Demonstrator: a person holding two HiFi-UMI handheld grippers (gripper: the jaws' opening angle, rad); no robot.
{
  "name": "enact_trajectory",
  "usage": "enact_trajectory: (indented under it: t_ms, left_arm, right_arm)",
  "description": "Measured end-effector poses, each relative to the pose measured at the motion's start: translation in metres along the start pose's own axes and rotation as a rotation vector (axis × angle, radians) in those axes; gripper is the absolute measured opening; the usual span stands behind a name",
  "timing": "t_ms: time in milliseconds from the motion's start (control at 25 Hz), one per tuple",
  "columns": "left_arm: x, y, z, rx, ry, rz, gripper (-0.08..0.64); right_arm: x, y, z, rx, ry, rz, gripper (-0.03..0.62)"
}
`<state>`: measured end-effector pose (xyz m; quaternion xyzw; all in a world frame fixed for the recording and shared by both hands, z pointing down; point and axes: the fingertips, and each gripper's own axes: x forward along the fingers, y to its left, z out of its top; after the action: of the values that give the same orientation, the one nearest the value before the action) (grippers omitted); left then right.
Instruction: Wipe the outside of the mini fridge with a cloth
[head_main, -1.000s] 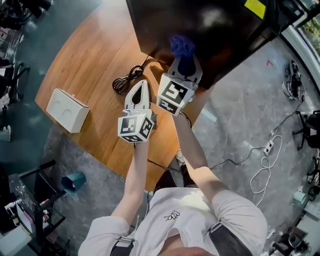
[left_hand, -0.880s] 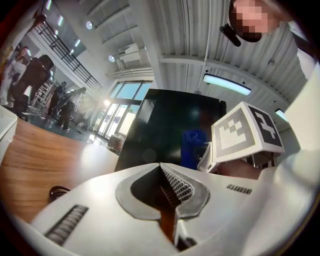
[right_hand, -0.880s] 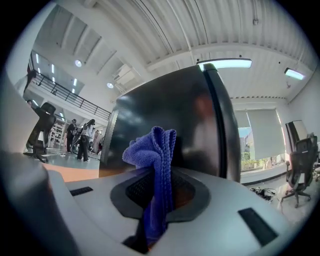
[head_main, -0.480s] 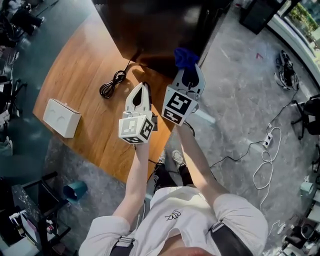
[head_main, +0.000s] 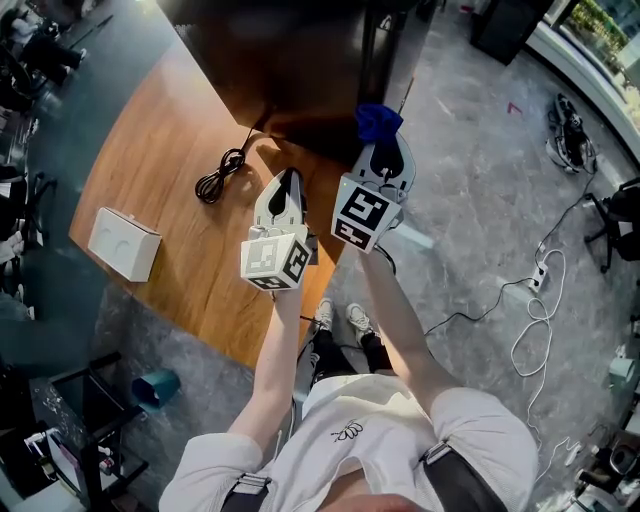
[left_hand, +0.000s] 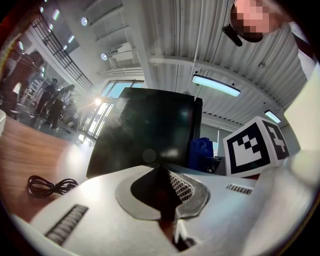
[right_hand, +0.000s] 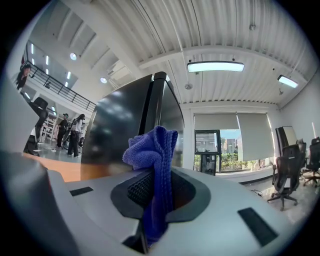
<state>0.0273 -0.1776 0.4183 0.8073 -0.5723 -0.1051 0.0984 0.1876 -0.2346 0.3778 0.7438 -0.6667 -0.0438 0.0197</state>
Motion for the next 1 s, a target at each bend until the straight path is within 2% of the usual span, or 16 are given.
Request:
enact_trajectory:
  t_ms: [200,360,520,720,1000]
  left_arm:
    - [-0.003,0.012,0.004,-0.004,-0.006,0.014,0.005]
    - [-0.007,0.036,0.005,-0.007,-0.001,0.044,0.005]
    - [-0.012,0.071,0.008,-0.007,0.0,0.085,0.005]
    - [-0.018,0.127,0.014,-0.001,-0.001,0.135,0.005]
    - [-0.038,0.212,-0.011,-0.055,0.05,0.205,0.005]
  right_arm:
    - [-0.008,0.006,0.007,0.013,-0.008,-0.001,0.061]
    - [-0.016,0.033,0.02,0.039,-0.043,0.043,0.061]
    - [-0.01,0.085,0.023,0.057,-0.047,0.121,0.061]
    - [0.012,0.159,0.007,0.062,-0.024,0.194,0.061]
    - [0.062,0.264,-0.023,0.07,0.011,0.257,0.061]
